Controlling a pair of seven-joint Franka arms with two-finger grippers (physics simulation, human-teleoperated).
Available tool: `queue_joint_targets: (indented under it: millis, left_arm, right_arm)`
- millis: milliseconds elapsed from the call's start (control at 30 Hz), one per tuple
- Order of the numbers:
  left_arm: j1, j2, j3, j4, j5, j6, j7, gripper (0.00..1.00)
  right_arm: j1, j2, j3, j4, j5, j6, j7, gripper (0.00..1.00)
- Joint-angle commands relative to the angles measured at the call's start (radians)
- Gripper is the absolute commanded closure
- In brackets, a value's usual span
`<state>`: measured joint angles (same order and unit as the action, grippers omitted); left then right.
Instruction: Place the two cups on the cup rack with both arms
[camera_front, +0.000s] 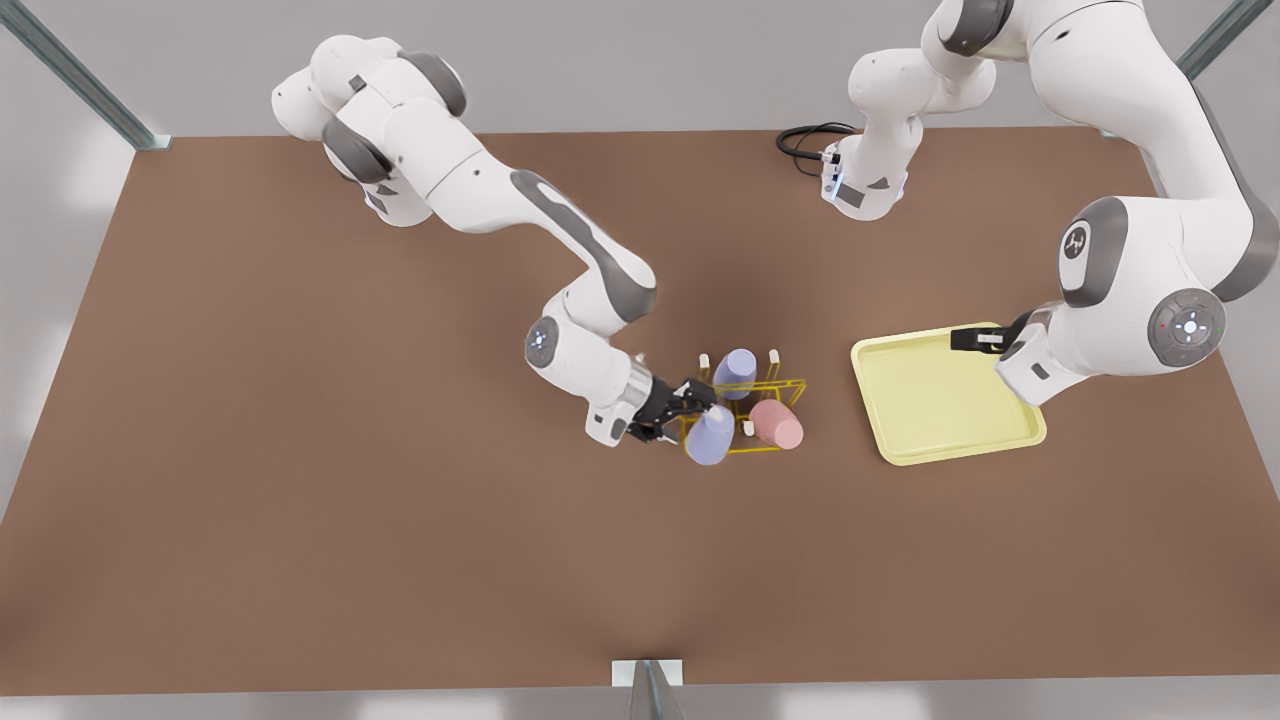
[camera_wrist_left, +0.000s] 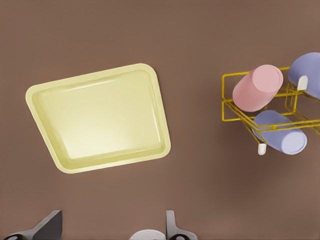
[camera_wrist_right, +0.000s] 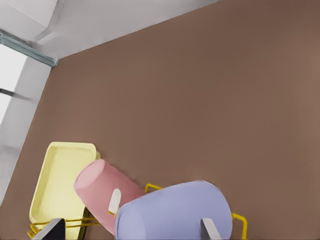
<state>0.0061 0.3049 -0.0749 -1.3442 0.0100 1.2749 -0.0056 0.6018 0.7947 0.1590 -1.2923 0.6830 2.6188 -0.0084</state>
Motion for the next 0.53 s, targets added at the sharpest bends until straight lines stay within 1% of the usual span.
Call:
queue_joint_targets:
  millis: [0,33,67,100,133,167,200,233,267,300,333,367,433,500]
  left_arm:
    - [0.000,-0.001,0.000,0.000,0.001,-0.003,0.033,0.00]
    - [0.000,-0.001,0.000,0.000,-0.001,-0.003,0.033,0.00]
    - [0.000,-0.001,0.000,0.000,-0.001,-0.003,0.033,0.00]
    - [0.000,-0.001,0.000,0.000,-0.001,-0.005,0.033,0.00]
    - [0.000,-0.001,0.000,0.000,-0.001,-0.005,0.033,0.00]
    - [0.000,-0.001,0.000,0.000,-0.001,-0.005,0.033,0.00]
    - [0.000,-0.001,0.000,0.000,-0.001,-0.005,0.033,0.00]
    - [-0.001,-0.001,0.000,0.000,-0.001,-0.006,0.033,0.00]
    - [-0.001,-0.001,0.000,0.000,-0.001,-0.006,0.033,0.00]
    - [-0.001,-0.001,0.000,0.000,-0.002,-0.006,0.033,0.00]
    - [-0.001,-0.001,0.000,0.000,-0.001,-0.008,0.033,0.00]
    - [-0.001,-0.001,0.000,0.000,-0.001,-0.008,0.033,0.00]
    - [0.000,-0.001,0.000,0.000,-0.001,-0.006,0.033,0.00]
    - [0.000,-0.001,0.000,0.000,-0.001,-0.008,0.033,0.00]
  right_arm:
    - [-0.054,-0.045,-0.029,-0.024,-0.051,-0.198,0.042,0.00]
    - [-0.135,-0.089,-0.129,-0.039,-0.107,-0.518,0.116,0.00]
    - [-0.172,-0.095,-0.240,-0.012,-0.305,-0.750,0.111,0.00]
    - [-0.256,-0.097,-0.296,-0.009,-0.405,-0.870,0.099,0.00]
    - [-0.294,-0.104,-0.346,-0.004,-0.545,-0.902,0.094,0.00]
    - [-0.306,-0.170,-0.363,0.008,-0.738,-0.928,0.050,0.00]
    - [-0.329,-0.235,-0.409,0.016,-0.763,-0.988,-0.108,0.00]
    - [-0.375,-0.290,-0.408,0.039,-0.769,-1.065,-0.163,0.00]
    - [-0.398,-0.397,-0.382,-0.007,-0.772,-1.126,-0.165,0.00]
    - [-0.453,-0.511,-0.326,-0.065,-0.772,-1.131,-0.157,0.00]
    - [-0.458,-0.564,-0.320,-0.097,-0.772,-1.138,-0.156,0.00]
    - [-0.476,-0.627,-0.294,-0.139,-0.772,-1.139,-0.156,0.00]
    - [-0.494,-0.680,-0.274,-0.180,-0.770,-1.140,-0.159,0.00]
    - [-0.498,-0.681,-0.274,-0.182,-0.770,-1.140,-0.159,0.00]
